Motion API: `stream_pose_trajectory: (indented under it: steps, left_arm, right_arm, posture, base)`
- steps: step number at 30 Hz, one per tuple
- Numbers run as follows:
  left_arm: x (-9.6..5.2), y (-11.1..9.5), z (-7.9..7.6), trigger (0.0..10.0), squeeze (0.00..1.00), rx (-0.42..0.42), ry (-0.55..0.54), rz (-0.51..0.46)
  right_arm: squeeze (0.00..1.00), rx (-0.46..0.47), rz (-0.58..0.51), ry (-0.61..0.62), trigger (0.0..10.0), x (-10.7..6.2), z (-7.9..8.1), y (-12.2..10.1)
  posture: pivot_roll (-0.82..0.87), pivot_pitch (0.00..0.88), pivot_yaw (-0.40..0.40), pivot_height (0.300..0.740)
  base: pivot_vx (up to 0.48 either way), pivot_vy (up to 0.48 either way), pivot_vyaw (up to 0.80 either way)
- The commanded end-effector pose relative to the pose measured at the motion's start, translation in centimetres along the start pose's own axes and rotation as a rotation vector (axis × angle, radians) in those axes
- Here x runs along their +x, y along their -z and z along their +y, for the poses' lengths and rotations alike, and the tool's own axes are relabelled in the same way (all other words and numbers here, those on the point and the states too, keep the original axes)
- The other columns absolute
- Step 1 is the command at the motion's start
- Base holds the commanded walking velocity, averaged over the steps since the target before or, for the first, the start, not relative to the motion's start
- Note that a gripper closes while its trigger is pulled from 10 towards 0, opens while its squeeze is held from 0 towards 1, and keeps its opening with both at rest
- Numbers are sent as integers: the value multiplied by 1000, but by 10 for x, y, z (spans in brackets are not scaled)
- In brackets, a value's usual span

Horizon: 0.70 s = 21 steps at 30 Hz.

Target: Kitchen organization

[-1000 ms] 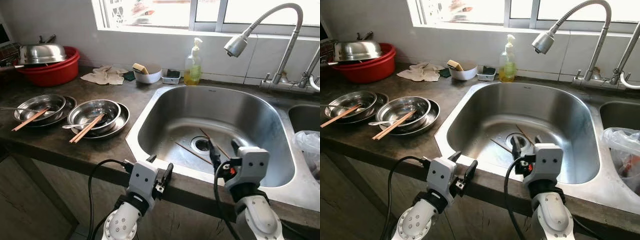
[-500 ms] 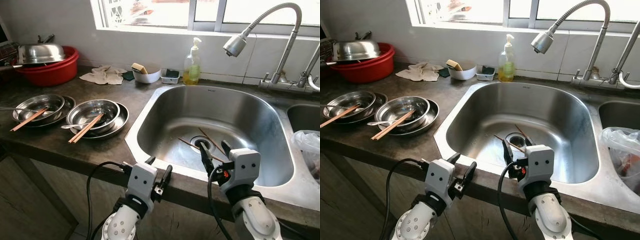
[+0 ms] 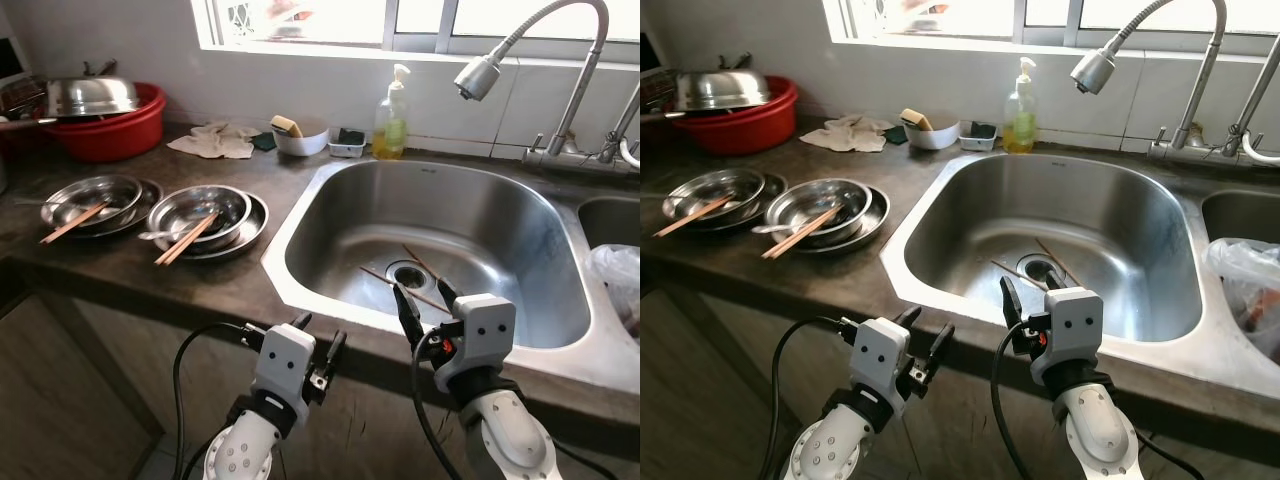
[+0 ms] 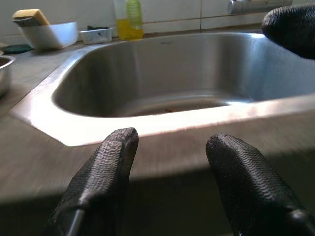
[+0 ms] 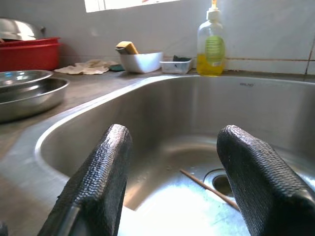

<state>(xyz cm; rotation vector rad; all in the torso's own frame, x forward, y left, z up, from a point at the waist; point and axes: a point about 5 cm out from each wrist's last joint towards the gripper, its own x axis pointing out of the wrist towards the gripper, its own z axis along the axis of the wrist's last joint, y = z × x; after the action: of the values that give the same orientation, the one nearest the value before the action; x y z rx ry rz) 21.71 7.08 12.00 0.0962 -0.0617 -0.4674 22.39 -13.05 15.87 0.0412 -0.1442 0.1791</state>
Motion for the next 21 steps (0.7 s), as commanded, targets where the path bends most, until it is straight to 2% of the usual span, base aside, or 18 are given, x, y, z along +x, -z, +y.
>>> stream_pose_trajectory:
  steps: [1, 21]
  left_arm:
    - [-1, -1, 0, 10000, 0, 7, 2, 5]
    - [-3, 2, 1, 10000, 0, 8, -6, 21]
  right_arm:
    - [0, 3, 6, -5, 10000, 1, 2, 0]
    - [0, 5, 54, 0, 10000, -3, 6, 9]
  posture:
    - [1, 0, 5, 740]
    - [4, 0, 7, 740]
  base:
    - [-304, 0, 0]
    - [-323, 0, 0]
